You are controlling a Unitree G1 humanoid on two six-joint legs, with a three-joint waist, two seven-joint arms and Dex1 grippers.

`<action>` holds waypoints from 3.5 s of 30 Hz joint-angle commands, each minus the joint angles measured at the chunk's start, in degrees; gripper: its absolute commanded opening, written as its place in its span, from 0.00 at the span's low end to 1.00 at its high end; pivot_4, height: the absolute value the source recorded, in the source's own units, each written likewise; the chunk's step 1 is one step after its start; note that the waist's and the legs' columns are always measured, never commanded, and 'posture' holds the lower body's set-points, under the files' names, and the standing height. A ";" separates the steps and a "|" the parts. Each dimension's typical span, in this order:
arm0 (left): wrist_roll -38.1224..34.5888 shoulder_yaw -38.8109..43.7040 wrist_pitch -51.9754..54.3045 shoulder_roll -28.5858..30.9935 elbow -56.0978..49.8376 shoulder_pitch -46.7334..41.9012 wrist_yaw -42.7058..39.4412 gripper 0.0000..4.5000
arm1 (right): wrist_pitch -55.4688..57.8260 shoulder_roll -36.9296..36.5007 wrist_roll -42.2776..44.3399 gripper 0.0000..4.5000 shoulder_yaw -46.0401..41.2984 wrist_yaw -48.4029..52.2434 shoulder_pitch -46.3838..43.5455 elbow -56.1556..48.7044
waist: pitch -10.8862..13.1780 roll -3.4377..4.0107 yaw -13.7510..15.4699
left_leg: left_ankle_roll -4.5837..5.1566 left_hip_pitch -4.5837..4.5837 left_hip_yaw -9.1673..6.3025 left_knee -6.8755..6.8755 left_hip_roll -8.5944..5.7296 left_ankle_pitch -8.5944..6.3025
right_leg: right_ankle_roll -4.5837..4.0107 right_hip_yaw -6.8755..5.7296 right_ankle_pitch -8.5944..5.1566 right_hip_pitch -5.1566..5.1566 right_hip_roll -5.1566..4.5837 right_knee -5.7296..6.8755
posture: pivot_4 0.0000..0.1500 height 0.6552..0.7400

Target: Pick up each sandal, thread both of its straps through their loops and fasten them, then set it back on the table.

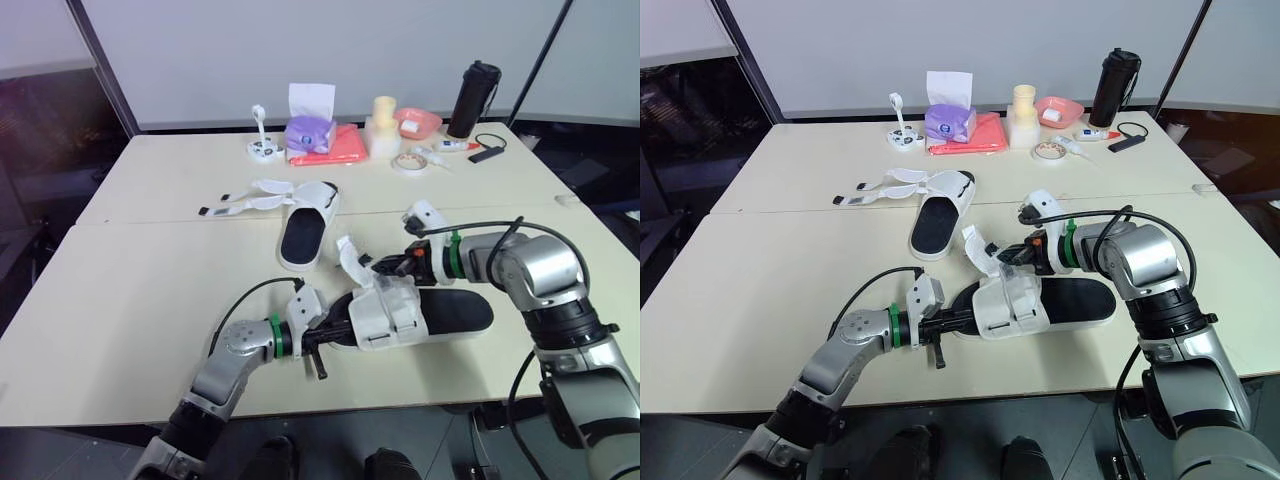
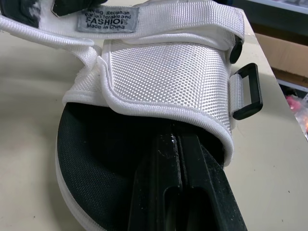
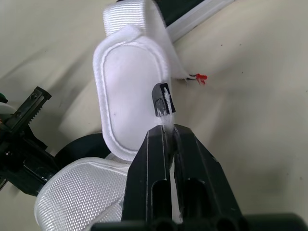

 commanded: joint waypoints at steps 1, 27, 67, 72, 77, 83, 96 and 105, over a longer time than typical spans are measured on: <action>0.98 -0.76 0.89 0.03 1.30 1.06 0.85 0.00 | 0.73 -1.79 2.30 0.01 -3.29 1.26 -0.48 -4.58 | 0.01 0.01 0.04 | 0.00 0.00 0.00 0.00 0.00 0.00 | 0.00 0.00 0.00 -0.01 0.00 0.00 | 1.00 1.00; 1.12 -1.66 3.70 1.54 0.69 0.88 -0.93 0.00 | 10.98 -3.66 32.94 0.01 -29.08 -0.07 5.94 -22.98 | 0.03 0.06 0.01 | 0.00 -0.03 0.01 -0.09 0.03 0.00 | -0.01 0.00 -0.01 -0.05 0.00 -0.02 | 1.00 1.00; 1.95 -4.44 7.38 4.48 -1.48 -0.04 -2.63 0.00 | -13.70 -1.47 0.49 0.01 -4.41 -2.12 2.93 9.27 | 0.01 0.09 -0.35 | 0.01 0.00 0.10 -0.19 0.02 0.00 | 0.02 0.03 0.01 -0.11 0.00 -0.01 | 1.00 1.00; 2.05 -4.45 7.24 4.61 -1.61 0.08 -2.59 0.00 | -13.30 -2.79 -2.70 0.01 -1.42 -1.01 4.54 8.35 | 0.00 0.10 -0.40 | 0.00 0.07 0.10 -0.17 0.02 0.00 | 0.02 0.02 0.01 -0.03 0.00 -0.01 | 1.00 1.00; 2.05 -4.51 6.97 4.62 -1.44 0.09 -2.52 0.00 | -18.35 -6.29 -7.13 0.54 2.60 2.28 8.44 2.12 | -0.01 0.11 -0.07 | 0.00 0.05 0.10 -0.18 0.00 0.00 | 0.02 0.02 0.00 -0.04 0.00 -0.02 | 1.00 1.00; 1.97 -4.53 6.58 4.42 -1.00 -0.03 -2.47 0.00 | -24.80 -7.60 -13.31 0.98 4.35 1.85 9.78 -0.56 | -0.03 0.13 -0.14 | 0.00 0.07 0.15 -0.29 0.01 -0.01 | 0.05 -0.04 0.01 -0.04 0.00 -0.01 | 1.00 1.00; 1.87 -4.38 5.82 4.03 0.34 -0.57 -2.62 0.00 | -12.42 -3.24 -7.46 0.98 -7.03 -0.15 -0.74 0.44 | 0.00 0.17 -0.02 | 0.00 0.06 -0.01 -0.21 0.00 0.00 | 0.03 -0.01 0.01 -0.01 0.00 -0.02 | 1.00 1.00; 1.96 -4.35 5.24 4.01 0.99 -1.00 -2.92 0.00 | 6.41 2.34 5.78 0.98 -9.46 0.72 -1.05 -5.91 | 0.00 0.17 0.00 | 0.00 0.06 -0.06 -0.19 0.00 0.00 | 0.01 -0.01 0.00 0.00 0.00 -0.01 | 1.00 1.00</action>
